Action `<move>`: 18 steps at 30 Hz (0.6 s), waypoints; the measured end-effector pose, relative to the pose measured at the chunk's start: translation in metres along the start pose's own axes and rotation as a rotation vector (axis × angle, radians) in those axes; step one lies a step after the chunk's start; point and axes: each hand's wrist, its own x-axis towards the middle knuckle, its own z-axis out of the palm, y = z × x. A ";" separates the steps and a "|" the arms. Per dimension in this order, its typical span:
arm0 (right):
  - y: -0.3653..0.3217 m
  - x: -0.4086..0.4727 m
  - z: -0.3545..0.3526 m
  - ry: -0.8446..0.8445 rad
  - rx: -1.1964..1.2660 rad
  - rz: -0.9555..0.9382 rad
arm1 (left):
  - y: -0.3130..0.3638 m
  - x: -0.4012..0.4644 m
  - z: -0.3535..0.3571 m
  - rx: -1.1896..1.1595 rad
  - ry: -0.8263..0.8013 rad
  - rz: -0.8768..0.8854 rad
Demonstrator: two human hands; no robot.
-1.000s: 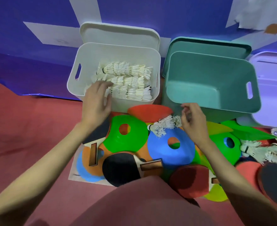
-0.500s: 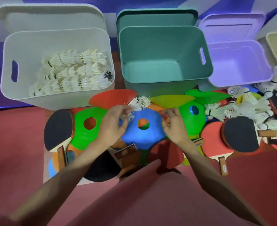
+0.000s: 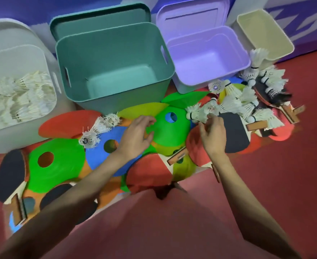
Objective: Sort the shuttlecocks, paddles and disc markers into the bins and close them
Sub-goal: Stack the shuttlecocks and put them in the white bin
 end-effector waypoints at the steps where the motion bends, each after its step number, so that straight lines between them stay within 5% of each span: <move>1: 0.003 0.009 0.001 -0.008 -0.003 0.032 | 0.005 0.005 0.007 0.010 -0.008 -0.007; 6: 0.011 0.033 0.010 -0.192 -0.006 0.112 | 0.027 0.022 0.035 0.019 0.013 -0.093; 10: 0.019 0.038 0.008 -0.187 0.066 0.013 | 0.036 0.024 0.050 0.019 0.056 -0.125; 13: 0.024 0.032 -0.005 -0.167 0.284 -0.058 | 0.040 0.025 0.063 0.040 0.002 -0.123; 18: 0.032 0.013 -0.021 -0.410 0.585 -0.072 | 0.055 0.037 0.087 0.028 -0.109 -0.143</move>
